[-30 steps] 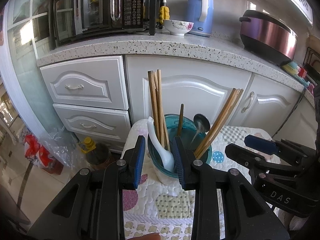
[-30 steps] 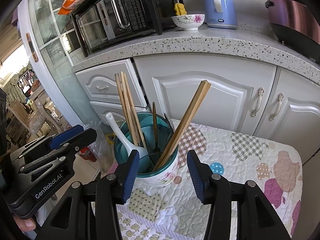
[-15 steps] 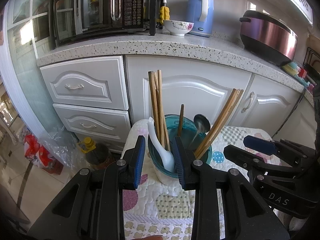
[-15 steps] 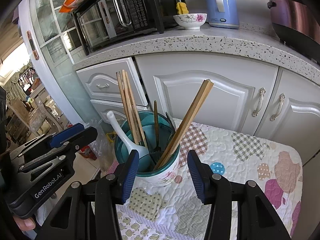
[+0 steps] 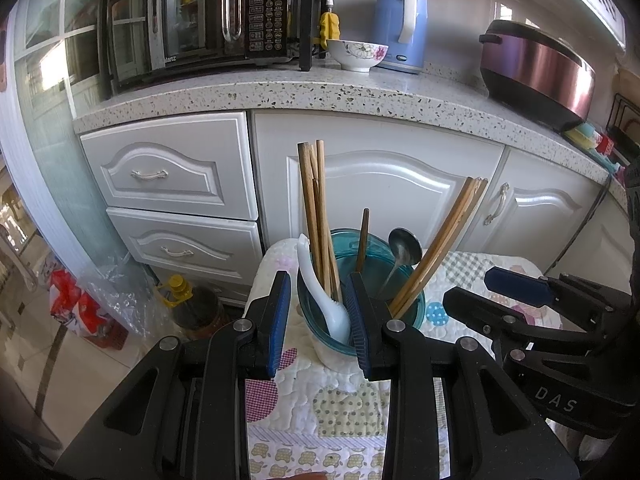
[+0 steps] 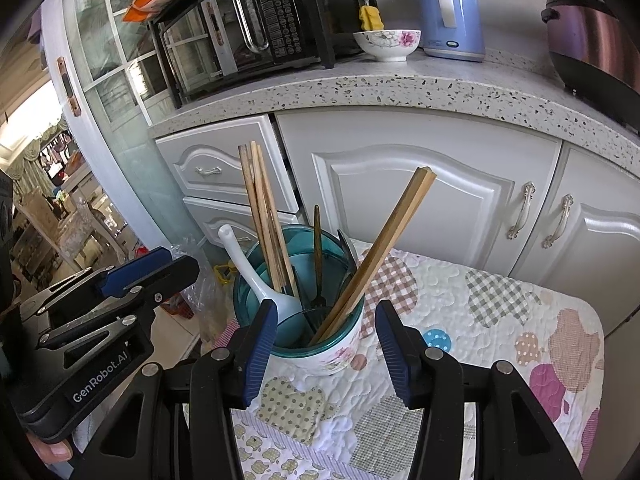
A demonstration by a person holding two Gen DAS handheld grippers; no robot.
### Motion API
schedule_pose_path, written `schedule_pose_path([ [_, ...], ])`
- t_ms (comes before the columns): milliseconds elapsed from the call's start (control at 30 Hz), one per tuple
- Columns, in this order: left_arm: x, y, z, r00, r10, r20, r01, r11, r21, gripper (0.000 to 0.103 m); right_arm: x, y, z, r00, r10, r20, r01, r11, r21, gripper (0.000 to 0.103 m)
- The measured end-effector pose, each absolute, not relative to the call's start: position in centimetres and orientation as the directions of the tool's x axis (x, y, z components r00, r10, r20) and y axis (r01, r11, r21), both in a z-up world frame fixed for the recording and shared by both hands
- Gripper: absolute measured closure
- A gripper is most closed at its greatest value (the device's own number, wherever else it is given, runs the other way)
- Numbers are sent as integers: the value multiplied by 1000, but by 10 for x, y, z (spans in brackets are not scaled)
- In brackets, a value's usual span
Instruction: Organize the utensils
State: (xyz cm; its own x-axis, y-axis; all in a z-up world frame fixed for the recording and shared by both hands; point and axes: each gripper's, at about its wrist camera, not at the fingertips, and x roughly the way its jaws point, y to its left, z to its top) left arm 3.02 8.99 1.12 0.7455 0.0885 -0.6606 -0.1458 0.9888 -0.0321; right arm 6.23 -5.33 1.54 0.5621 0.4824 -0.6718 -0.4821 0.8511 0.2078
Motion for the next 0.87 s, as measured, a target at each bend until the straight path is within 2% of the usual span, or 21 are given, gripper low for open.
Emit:
schedule_pose_path([
  [867,29,87,8,751,63,-657,-117,992,-39,75,61,-62,7,561,489,-668,-471,852,228,54],
])
